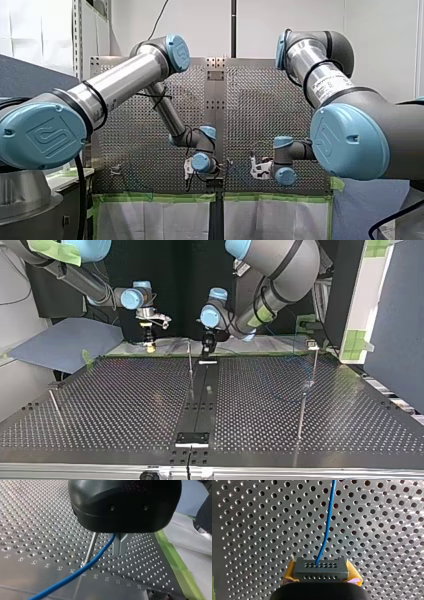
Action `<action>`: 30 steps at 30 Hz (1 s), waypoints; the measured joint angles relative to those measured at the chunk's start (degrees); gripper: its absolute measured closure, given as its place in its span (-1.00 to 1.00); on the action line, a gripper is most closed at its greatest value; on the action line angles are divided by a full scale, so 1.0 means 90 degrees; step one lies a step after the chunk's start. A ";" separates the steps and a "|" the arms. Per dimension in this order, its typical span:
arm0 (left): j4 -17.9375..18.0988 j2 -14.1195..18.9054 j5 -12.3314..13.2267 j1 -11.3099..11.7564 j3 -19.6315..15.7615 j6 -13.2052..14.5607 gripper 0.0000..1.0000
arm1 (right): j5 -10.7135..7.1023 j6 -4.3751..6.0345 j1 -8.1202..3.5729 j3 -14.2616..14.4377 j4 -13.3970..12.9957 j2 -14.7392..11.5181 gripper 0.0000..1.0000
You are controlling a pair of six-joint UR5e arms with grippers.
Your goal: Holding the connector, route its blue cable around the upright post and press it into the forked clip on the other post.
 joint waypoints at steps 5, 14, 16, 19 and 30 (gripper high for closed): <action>-0.0032 0.0003 0.0067 0.0063 0.0085 0.0001 0.95 | -0.0004 -0.0003 -0.0023 -0.0048 0.0019 0.0000 1.00; -0.0306 0.0004 0.0103 0.0078 0.0432 0.0032 0.95 | -0.0010 -0.0010 -0.0052 -0.0140 0.0062 0.0001 1.00; -0.0358 0.0002 0.0104 0.0083 0.0486 0.0049 0.95 | -0.0010 -0.0006 -0.0061 -0.0168 0.0072 0.0001 1.00; -0.0403 0.0003 0.0104 0.0086 0.0528 0.0062 0.95 | -0.0019 -0.0004 -0.0073 -0.0208 0.0087 0.0001 1.00; -0.0485 0.0004 0.0080 0.0090 0.0546 0.0110 0.51 | -0.0065 -0.0022 -0.0097 -0.0252 0.0140 0.0000 1.00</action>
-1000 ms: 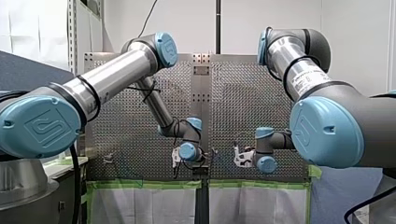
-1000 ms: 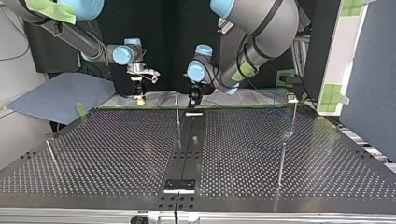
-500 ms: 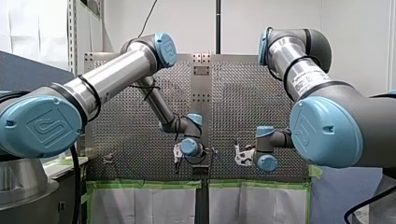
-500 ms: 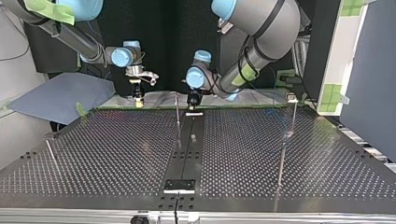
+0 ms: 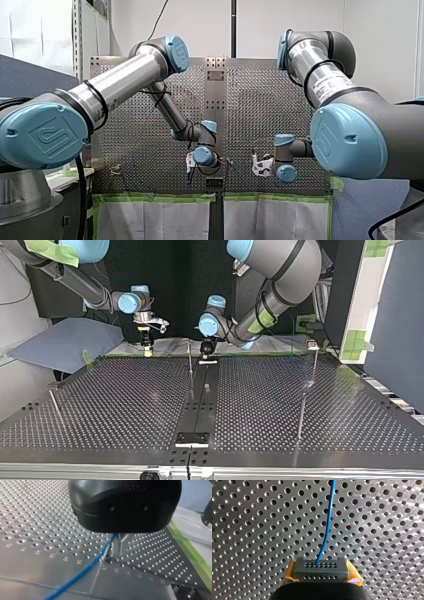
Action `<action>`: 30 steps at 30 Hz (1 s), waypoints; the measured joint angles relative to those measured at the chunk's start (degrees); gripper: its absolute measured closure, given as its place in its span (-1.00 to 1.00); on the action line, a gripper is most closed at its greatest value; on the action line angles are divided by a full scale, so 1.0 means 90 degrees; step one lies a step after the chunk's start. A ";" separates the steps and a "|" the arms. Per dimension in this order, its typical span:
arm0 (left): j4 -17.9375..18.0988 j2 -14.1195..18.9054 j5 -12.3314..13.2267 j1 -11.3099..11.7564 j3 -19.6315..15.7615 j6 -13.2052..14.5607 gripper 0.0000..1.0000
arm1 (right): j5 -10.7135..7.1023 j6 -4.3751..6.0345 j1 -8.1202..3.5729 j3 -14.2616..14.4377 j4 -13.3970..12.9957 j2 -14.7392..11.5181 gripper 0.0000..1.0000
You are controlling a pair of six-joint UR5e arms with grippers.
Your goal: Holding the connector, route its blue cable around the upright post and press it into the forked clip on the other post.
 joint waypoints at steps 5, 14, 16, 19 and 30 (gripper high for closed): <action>-0.0035 0.0003 -0.0014 -0.0011 0.0000 0.0090 -0.49 | -0.0028 -0.0018 -0.0003 -0.0002 0.0037 0.0000 1.00; -0.0361 0.0007 -0.0310 -0.0093 -0.0001 0.0442 -1.00 | -0.0033 -0.0050 0.0003 -0.0003 0.0142 0.0000 1.00; -0.0479 0.0010 -0.0333 -0.0104 -0.0001 0.0533 -1.00 | -0.0037 -0.0067 0.0004 -0.0004 0.0176 0.0000 1.00; -0.0670 0.0018 -0.0345 -0.0125 -0.0004 0.0657 -1.00 | -0.0040 -0.0082 0.0004 -0.0004 0.0198 0.0000 1.00; -0.1106 0.0239 -0.0368 -0.0299 -0.0036 0.0763 -1.00 | -0.0042 -0.0110 -0.0004 -0.0004 0.0227 0.0001 1.00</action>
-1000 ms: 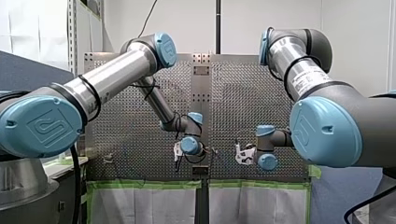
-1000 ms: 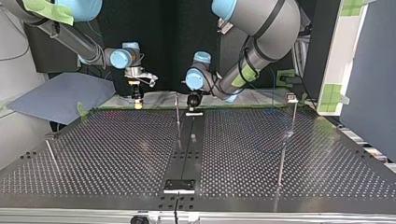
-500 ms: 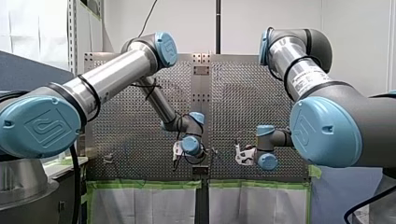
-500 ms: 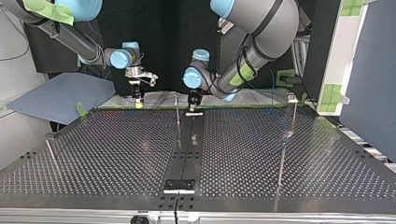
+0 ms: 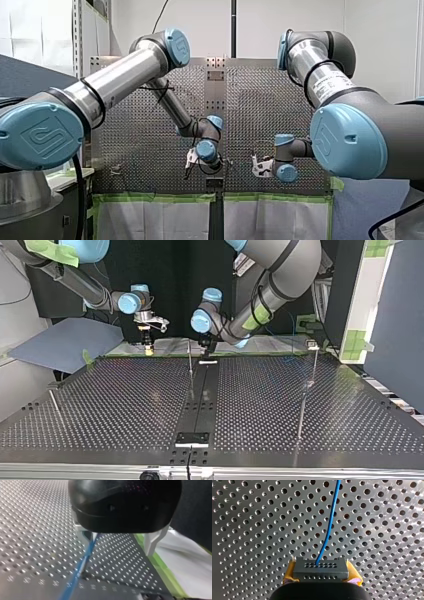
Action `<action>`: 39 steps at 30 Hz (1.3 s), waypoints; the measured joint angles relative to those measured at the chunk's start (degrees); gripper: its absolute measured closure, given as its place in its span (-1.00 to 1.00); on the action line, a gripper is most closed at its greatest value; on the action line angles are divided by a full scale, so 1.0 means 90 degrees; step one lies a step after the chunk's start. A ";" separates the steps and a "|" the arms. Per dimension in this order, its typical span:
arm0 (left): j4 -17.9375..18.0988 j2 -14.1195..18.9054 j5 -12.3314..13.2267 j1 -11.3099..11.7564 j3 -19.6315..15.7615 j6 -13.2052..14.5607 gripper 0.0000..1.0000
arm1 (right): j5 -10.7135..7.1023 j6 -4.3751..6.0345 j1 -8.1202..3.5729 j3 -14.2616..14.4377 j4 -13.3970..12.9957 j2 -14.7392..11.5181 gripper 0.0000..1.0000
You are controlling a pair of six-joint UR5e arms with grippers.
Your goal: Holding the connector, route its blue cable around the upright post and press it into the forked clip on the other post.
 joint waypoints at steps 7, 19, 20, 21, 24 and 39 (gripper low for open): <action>-0.0125 0.0220 -0.0025 -0.0126 -0.0030 0.0002 -1.00 | 0.0000 -0.0007 0.0000 0.0000 0.0024 0.0000 1.00; -0.0294 0.0341 -0.0016 -0.0329 -0.0298 0.0012 -1.00 | 0.0001 -0.0006 0.0008 0.0000 0.0028 -0.0001 1.00; -0.0294 0.0343 -0.0021 -0.0341 -0.0309 0.0012 -1.00 | 0.0000 -0.0004 0.0009 0.0000 0.0028 -0.0001 1.00; -0.0294 0.0345 -0.0026 -0.0356 -0.0317 0.0012 -1.00 | 0.0000 -0.0003 0.0009 0.0000 0.0028 -0.0001 1.00; -0.0291 0.0346 -0.0036 -0.0414 -0.0330 0.0017 -1.00 | 0.0000 0.0001 0.0009 0.0000 0.0028 -0.0001 1.00; -0.0310 0.0350 -0.0222 -0.0643 -0.0334 0.0009 -1.00 | 0.0001 0.0027 0.0000 0.0000 0.0074 -0.0001 1.00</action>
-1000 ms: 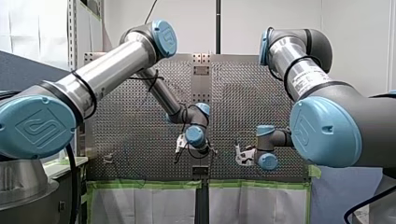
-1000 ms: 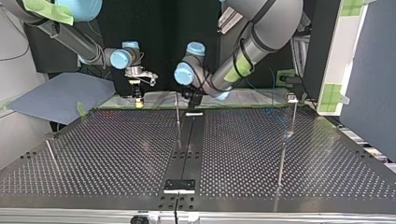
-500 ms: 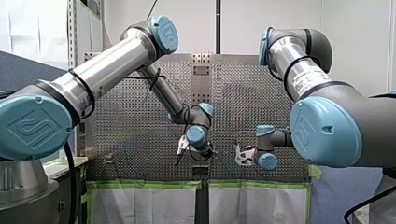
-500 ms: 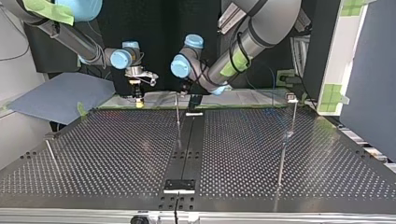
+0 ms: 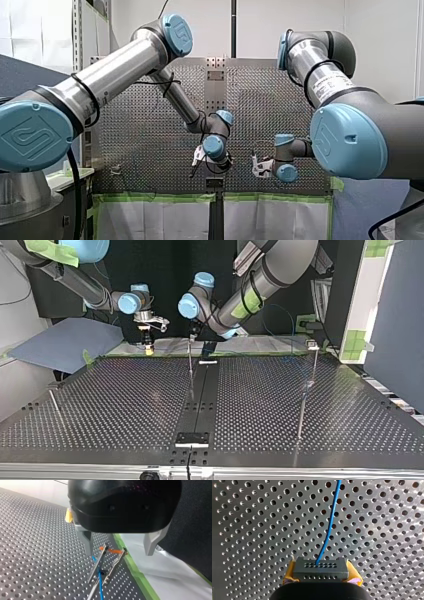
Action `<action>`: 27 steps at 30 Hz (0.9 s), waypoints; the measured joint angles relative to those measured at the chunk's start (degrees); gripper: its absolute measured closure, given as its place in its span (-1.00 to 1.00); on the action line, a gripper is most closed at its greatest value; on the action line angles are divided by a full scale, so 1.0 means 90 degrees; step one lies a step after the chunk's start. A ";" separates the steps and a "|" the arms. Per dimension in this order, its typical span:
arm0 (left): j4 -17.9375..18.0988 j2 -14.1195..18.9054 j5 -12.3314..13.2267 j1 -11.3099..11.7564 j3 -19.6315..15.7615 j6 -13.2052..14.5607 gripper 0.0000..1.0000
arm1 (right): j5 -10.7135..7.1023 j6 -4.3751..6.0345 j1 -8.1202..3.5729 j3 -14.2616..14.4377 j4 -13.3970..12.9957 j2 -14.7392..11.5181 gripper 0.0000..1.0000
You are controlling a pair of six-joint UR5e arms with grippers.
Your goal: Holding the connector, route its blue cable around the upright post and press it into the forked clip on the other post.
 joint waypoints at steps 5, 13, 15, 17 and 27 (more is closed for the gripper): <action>-0.0003 0.0001 -0.0018 -0.0029 0.0000 -0.0005 -1.00 | 0.0003 0.0003 0.0000 0.0000 0.0020 0.0001 1.00; -0.0028 0.0023 -0.0077 -0.0101 -0.0001 0.0003 -1.00 | 0.0006 0.0004 0.0000 0.0002 0.0028 0.0001 1.00; -0.0028 0.0057 -0.0136 -0.0144 -0.0018 0.0002 -1.00 | 0.0003 0.0000 0.0000 0.0002 0.0038 0.0001 1.00; 0.0009 0.0140 -0.0191 -0.0204 -0.0074 -0.0003 -1.00 | 0.0000 -0.0008 0.0000 0.0001 0.0051 0.0001 1.00; 0.0476 0.0739 -0.0327 -0.0364 -0.0650 -0.0260 -1.00 | -0.0008 -0.0007 0.0000 0.0002 0.0062 0.0002 1.00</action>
